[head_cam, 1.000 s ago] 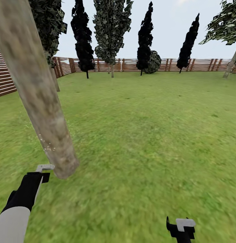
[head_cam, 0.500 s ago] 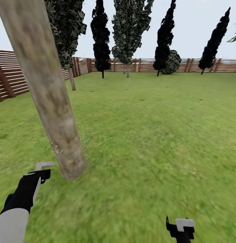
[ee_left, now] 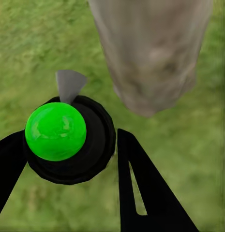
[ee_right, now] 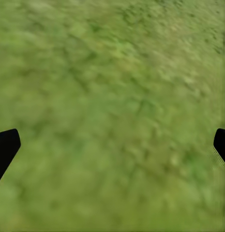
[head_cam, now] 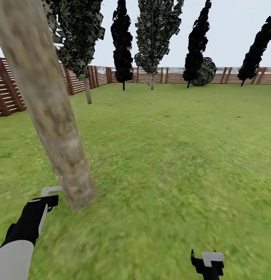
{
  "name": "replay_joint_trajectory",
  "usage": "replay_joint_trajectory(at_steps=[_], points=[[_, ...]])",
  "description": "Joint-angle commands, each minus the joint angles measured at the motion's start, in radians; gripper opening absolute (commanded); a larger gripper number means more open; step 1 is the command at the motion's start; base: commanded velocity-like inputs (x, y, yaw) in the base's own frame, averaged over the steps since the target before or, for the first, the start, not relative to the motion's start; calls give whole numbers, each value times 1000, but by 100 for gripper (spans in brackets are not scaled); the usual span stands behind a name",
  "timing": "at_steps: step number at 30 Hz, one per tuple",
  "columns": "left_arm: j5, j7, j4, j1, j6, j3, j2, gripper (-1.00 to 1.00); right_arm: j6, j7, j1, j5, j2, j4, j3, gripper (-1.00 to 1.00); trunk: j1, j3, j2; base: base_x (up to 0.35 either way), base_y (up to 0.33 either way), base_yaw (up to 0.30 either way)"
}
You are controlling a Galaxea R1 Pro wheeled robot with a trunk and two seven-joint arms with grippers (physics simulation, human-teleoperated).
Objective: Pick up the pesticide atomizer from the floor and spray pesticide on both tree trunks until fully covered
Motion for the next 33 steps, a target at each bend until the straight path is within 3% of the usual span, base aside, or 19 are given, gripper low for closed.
replay_joint_trajectory(at_steps=[1, 5, 20, 29, 33], points=[[0, 0, 0, 0, 0, 0, 0, -100, 0, 0, 0, 0, 0, 0, 0, 100, 0, 0, 0, 81, -269, 0], [0, 0, 0, -1, 1, 1, 1, -100, 0, 0, 0, 0, 2, 0, 0, 100, 0, 0, 0, 18, -271, 83], [-4, 0, 1, 0, 2, -6, -1, -100, 0, 0, 0, 1, 3, 0, 0, 100, 0, 0, 0, 31, -270, 273], [-3, 0, 1, 0, 2, -7, -2, -100, 0, 0, 0, 1, 3, 0, 0, 100, 0, 0, 0, 158, -256, 19], [-4, 0, 1, 0, 2, -6, -2, -100, 0, 0, 0, 1, 3, 0, 0, 100, 0, 0, 0, 137, -255, 236]])
